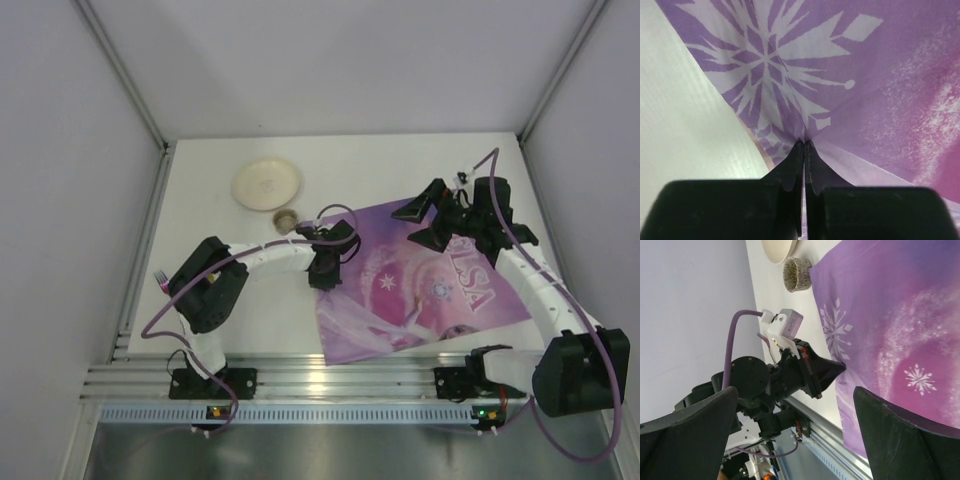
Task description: Set the dinner table for one person
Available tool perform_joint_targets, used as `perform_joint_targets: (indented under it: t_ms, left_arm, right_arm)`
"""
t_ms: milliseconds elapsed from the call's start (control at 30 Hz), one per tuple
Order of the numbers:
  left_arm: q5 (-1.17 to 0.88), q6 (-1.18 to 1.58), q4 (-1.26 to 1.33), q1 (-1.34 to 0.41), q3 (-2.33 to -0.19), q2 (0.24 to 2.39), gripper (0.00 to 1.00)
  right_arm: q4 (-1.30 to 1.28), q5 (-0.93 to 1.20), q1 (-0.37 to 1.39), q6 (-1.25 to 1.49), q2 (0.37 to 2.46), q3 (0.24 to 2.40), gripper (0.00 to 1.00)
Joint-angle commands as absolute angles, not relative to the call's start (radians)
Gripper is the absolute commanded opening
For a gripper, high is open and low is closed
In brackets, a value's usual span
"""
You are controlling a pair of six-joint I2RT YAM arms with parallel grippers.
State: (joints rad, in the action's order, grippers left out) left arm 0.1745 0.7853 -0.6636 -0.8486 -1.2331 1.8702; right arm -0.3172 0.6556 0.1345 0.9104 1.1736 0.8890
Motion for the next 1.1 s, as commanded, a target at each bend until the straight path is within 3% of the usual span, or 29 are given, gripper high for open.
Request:
perform_joint_targets:
  t_ms: [0,467,500,533,567,600,633,667,733,1067]
  left_arm:
    - [0.239,0.818,-0.746,-0.815,-1.096,1.816,0.00]
    - [0.296,0.789,-0.782,-0.669,-0.904,1.568,0.00]
    - [0.288,0.785,-0.782,-0.664,-0.902,1.560,0.04]
    - [0.281,0.779,-0.781,-0.660,-0.903,1.556,0.14]
    - [0.275,0.770,-0.785,-0.660,-0.911,1.542,0.39]
    - [0.272,0.772,-0.811,-0.660,-0.920,1.533,0.56]
    - [0.276,0.785,-0.831,-0.660,-0.952,1.522,0.64]
    - [0.282,0.790,-0.854,-0.660,-0.972,1.487,0.84]
    - [0.307,0.798,-0.913,-0.660,-1.047,1.447,0.98]
    - [0.492,0.732,-1.000,-0.618,-1.338,1.419,0.98]
  right_arm:
    - [-0.310,0.653,0.137,0.887,1.186,0.910,1.00]
    - [-0.307,0.657,0.135,0.882,1.195,0.902,1.00]
    - [-0.307,0.657,0.137,0.881,1.196,0.900,1.00]
    - [-0.307,0.658,0.137,0.881,1.198,0.900,1.00]
    - [-0.308,0.658,0.137,0.881,1.200,0.903,1.00]
    - [-0.308,0.658,0.137,0.879,1.200,0.907,1.00]
    - [-0.308,0.658,0.138,0.877,1.201,0.911,1.00]
    - [-0.308,0.658,0.138,0.876,1.203,0.922,1.00]
    - [-0.310,0.655,0.144,0.873,1.210,0.940,1.00]
    - [-0.406,0.635,0.222,0.785,1.308,1.157,1.00]
